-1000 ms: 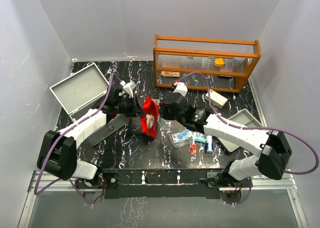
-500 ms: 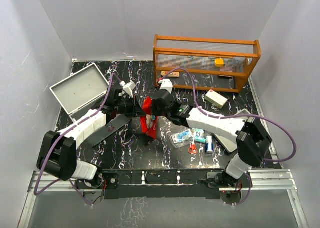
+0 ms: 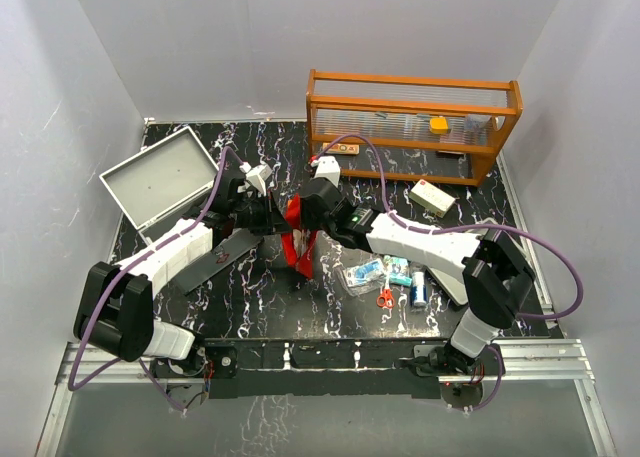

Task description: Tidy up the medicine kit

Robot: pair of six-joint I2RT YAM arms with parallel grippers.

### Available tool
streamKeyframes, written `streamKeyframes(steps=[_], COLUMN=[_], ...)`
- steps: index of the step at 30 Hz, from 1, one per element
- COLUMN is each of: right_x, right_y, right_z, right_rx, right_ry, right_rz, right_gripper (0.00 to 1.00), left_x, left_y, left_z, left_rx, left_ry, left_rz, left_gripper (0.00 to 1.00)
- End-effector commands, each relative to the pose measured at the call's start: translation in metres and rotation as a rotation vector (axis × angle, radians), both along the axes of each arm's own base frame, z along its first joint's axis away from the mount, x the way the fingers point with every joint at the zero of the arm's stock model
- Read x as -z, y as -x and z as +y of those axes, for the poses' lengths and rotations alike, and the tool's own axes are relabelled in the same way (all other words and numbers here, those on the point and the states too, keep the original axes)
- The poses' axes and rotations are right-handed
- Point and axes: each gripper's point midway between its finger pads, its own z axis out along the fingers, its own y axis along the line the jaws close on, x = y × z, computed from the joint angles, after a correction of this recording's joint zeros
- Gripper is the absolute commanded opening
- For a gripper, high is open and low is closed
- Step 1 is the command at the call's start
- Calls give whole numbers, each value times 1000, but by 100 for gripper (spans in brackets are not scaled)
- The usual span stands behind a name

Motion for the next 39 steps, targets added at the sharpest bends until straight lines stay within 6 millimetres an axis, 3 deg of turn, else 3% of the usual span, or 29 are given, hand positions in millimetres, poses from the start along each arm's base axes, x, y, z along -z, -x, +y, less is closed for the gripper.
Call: streamKeyframes(steps=[1,7,14,18,23,27,33,39], right_x=[-37,-55,-70,-42,10,39,73,99], right_y=[-17,-6,22,45,86,119,150,159], right_z=[11,10,-28,-72,-138,-170,-186,-189], right_rx=[19,-17,21,120,287,347,353,336], right_ry=[-61,-115,-163,-89,39,77,103,171], right_rz=[-91,-89,-88,-6,140,250,369,426], right_gripper=[33,34,40,43,43,43,46,46], left_x=[-14,-13,-13,-13,-14,-13,-12,-12], left_y=[3,3,2,2,1,0,-1,-1], left_z=[-4,-4,-4,-4,-3,-4,-4,-4], left_rx=[24,24,21,20,18,18,17,15], left_ry=[34,32,29,28,28,28,28,30], left_rz=[-34,-32,-32,-33,-38,-37,-35,-35], left_gripper=[0,0,0,0,0,0,0,0])
